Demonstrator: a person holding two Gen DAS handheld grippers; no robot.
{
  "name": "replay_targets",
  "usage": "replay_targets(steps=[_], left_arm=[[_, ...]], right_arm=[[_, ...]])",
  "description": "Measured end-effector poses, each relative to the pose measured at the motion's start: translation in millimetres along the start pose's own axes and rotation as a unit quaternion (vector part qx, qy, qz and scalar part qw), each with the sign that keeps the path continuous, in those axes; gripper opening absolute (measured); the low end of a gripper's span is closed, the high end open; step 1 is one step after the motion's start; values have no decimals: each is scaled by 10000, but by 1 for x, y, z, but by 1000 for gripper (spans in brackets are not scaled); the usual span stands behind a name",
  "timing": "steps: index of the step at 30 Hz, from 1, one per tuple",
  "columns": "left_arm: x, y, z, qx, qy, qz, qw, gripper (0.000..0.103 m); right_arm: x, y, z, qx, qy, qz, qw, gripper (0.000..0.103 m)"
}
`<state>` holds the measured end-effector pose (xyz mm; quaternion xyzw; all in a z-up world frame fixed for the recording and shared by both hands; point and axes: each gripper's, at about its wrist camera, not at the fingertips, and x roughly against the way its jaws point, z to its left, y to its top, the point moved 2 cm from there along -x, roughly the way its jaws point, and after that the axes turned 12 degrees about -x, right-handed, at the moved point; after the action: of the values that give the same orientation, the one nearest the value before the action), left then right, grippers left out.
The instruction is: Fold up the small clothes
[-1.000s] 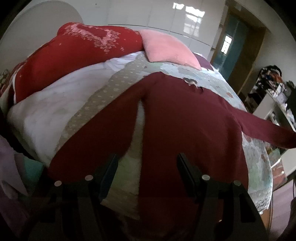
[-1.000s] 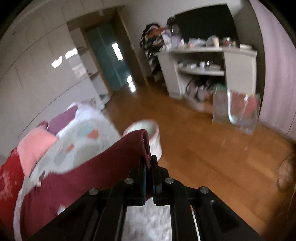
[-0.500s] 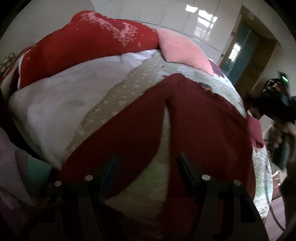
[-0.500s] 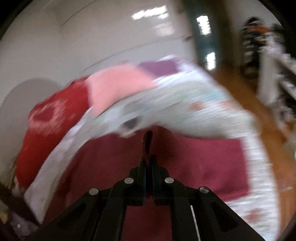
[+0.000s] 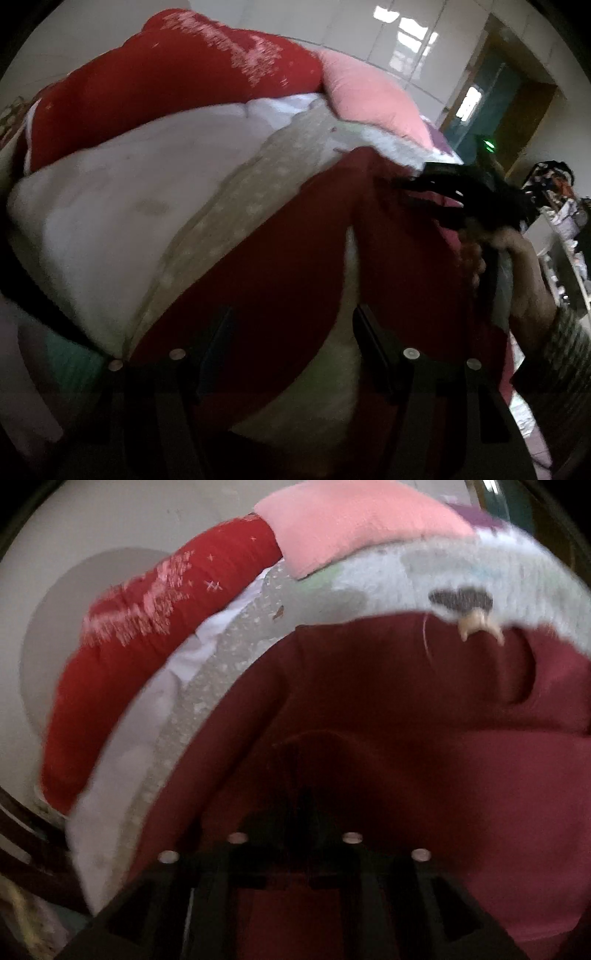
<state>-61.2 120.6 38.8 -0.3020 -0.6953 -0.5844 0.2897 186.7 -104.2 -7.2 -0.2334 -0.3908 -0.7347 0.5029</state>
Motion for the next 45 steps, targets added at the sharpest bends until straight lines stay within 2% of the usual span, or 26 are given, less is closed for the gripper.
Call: replay_targets(steps=[2,5,7,9,10,13,16,18,19,22,23,25,28,32,33,37,39,40,41,42,43,45], left_arm=[[-2,18,-7,42,-374,-42,9993,65],[-17,52,-22,161,-995,-93,9949,65],[-38,77,-35,125,-1196,-77,9927,65],[-70,103,-53,-98,-1095,-19,9939,65],[-98,119,-65,-226,-987,158,9947,65],[-158,136,-85,-296,-845,657,9938,65],[-195,142,-96,-260,-783,929,9922,64],[-207,145,-107,-492,-635,981,9919,35],[-208,148,-110,-665,-499,1019,9913,9],[-199,163,-97,-514,-494,915,9932,8],[-191,170,-85,-361,-432,691,9960,8],[-187,177,-72,-263,-143,554,9980,8],[-204,176,-65,-318,-59,792,9963,8],[-213,170,-79,-704,181,707,9948,8],[-214,170,-79,-708,192,692,9949,8],[-217,166,-77,-731,130,539,9958,10],[-216,163,-76,-764,103,451,9960,11],[-215,163,-75,-788,105,422,9959,11],[-216,163,-77,-816,116,401,9958,11],[-215,162,-78,-846,134,379,9956,11],[-216,162,-78,-865,146,371,9955,12],[-217,161,-80,-910,179,344,9951,12]], right_arm=[[21,2,-7,-234,354,-75,9991,46],[68,1,-20,-216,485,-485,9974,50],[99,-1,-40,-327,491,-694,9958,50],[120,-6,-60,-481,473,-833,9942,50],[131,-10,-73,-572,449,-891,9934,51],[159,-26,-111,-776,379,-999,9912,51],[182,-38,-140,-995,418,-1088,9882,51],[196,-44,-158,-1126,472,-1161,9857,51],[202,-46,-166,-1180,477,-1202,9845,51],[212,-47,-177,-1058,233,-1379,9845,51],[214,-45,-178,-992,151,-1427,9847,51],[220,-39,-185,-955,43,-1567,9830,52],[221,-29,-190,-1025,-29,-1808,9782,53],[216,-30,-177,-930,10,-1896,9774,53],[215,-33,-175,-885,-74,-1872,9783,53],[205,-60,-173,-616,-1059,-1784,9763,58],[196,-73,-179,-621,-1139,-1634,9780,59],[188,-78,-183,-629,-1087,-1455,9814,56],[180,-82,-187,-673,-920,-1246,9856,21],[176,-84,-190,-736,-729,-1151,9879,10],[179,-85,-196,-933,-457,-1126,9882,10],[196,-87,-210,-1273,-209,-1302,9831,9]])
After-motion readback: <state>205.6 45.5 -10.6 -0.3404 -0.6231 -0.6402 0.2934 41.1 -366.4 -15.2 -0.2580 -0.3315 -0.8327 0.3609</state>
